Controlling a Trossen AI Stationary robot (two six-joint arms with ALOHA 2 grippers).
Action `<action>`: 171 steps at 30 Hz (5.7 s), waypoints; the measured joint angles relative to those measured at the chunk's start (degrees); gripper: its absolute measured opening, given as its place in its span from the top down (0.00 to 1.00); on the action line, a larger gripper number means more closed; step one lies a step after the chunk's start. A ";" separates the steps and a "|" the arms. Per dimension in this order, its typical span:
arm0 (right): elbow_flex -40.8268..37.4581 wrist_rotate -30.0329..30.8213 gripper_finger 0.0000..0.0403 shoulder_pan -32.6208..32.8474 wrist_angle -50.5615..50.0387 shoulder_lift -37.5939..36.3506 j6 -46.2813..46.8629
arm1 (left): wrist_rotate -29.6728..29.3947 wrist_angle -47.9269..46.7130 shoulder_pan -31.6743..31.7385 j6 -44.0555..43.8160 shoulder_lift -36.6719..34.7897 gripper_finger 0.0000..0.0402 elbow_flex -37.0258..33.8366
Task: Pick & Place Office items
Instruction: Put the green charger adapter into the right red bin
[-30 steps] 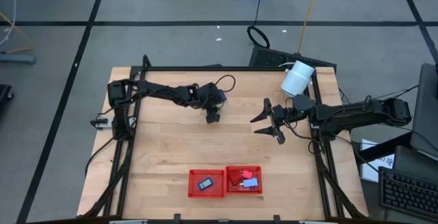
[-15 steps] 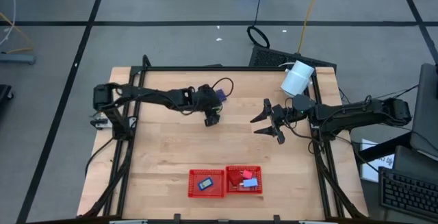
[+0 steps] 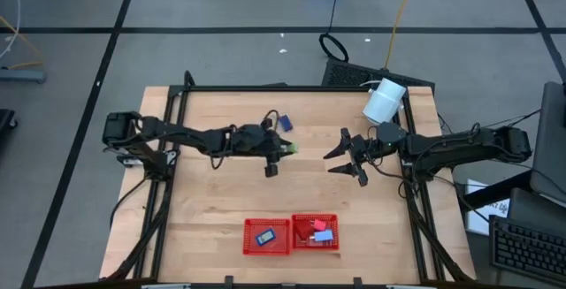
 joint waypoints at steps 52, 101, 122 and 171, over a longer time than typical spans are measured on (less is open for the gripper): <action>4.36 29.82 0.29 10.45 30.38 25.07 -2.60 | 6.89 39.31 -4.53 -2.20 -0.29 0.68 -13.00; 10.86 32.86 0.48 14.27 28.98 30.95 -11.04 | 5.97 36.26 -6.19 -0.45 -0.29 0.70 -11.98; 10.84 32.82 0.68 14.27 26.03 29.99 -11.17 | 5.85 35.87 -6.16 -0.34 -0.26 0.65 -12.02; 8.15 41.86 0.69 42.76 -0.35 17.04 7.84 | 0.37 21.14 -4.02 -9.76 -23.89 0.67 -22.55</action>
